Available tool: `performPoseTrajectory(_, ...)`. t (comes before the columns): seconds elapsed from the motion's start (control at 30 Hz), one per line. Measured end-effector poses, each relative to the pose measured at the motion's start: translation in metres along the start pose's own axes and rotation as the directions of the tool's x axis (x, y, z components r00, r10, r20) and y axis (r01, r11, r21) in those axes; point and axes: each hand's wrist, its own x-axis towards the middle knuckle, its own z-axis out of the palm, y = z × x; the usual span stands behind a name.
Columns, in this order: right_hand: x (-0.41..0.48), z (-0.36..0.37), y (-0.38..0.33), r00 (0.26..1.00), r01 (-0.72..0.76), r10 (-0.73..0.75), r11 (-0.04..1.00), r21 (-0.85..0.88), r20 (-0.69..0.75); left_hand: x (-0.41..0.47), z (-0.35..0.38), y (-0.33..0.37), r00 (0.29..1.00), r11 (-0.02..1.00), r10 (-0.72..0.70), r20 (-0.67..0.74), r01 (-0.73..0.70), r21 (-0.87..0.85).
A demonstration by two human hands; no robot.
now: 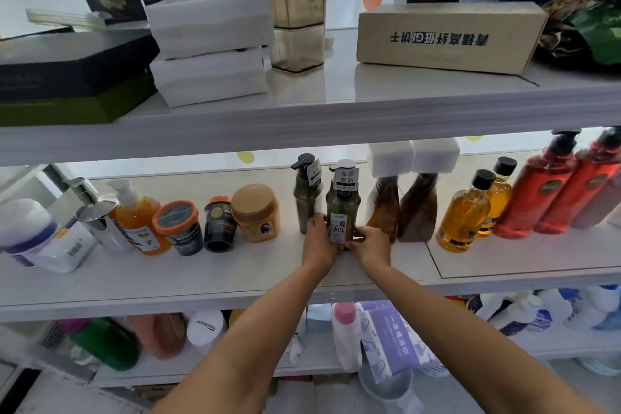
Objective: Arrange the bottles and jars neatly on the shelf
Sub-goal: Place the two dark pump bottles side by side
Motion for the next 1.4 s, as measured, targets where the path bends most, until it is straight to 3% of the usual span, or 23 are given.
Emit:
performPoseTrajectory(0.43,0.003,0.014,-0.011,0.976,-0.172,0.137,0.962,-0.212,-0.168,0.003,0.001,0.014,1.0,0.983,-0.02,-0.006,0.021,0.183)
performPoseTrajectory(0.7,0.007,0.013,-0.012,0.945,-0.299,0.277,0.948,-0.113,-0.176,0.005,0.001,0.013,1.0,0.99,-0.014,0.019,0.011,0.141)
performPoseTrajectory(0.77,0.006,0.015,-0.012,0.94,-0.317,0.303,0.946,-0.068,-0.155,0.0,0.0,0.004,0.999,0.991,-0.018,-0.05,0.024,0.131)
performPoseTrajectory(0.9,0.001,0.026,-0.013,0.957,-0.281,0.276,0.958,-0.048,-0.088,-0.007,-0.009,-0.012,0.943,0.998,-0.054,-0.327,0.066,0.024)
performPoseTrajectory(1.0,-0.003,0.03,-0.014,0.966,-0.251,0.249,0.967,-0.034,-0.064,0.007,-0.025,-0.009,0.904,1.0,-0.006,-0.427,0.007,-0.001)
performPoseTrajectory(1.1,-0.003,0.029,-0.016,0.964,-0.26,0.259,0.965,-0.02,-0.054,0.026,-0.04,0.0,0.943,1.0,0.011,-0.333,-0.015,-0.008)
performPoseTrajectory(1.2,-0.001,0.026,-0.02,0.97,-0.243,0.243,0.97,0.01,-0.014,0.042,-0.049,0.005,0.982,0.981,-0.05,-0.183,0.014,-0.194)
performPoseTrajectory(1.4,0.004,0.023,-0.022,0.966,-0.258,0.258,0.965,0.041,-0.005,0.048,-0.069,-0.003,1.0,0.934,-0.016,0.004,0.017,-0.356)
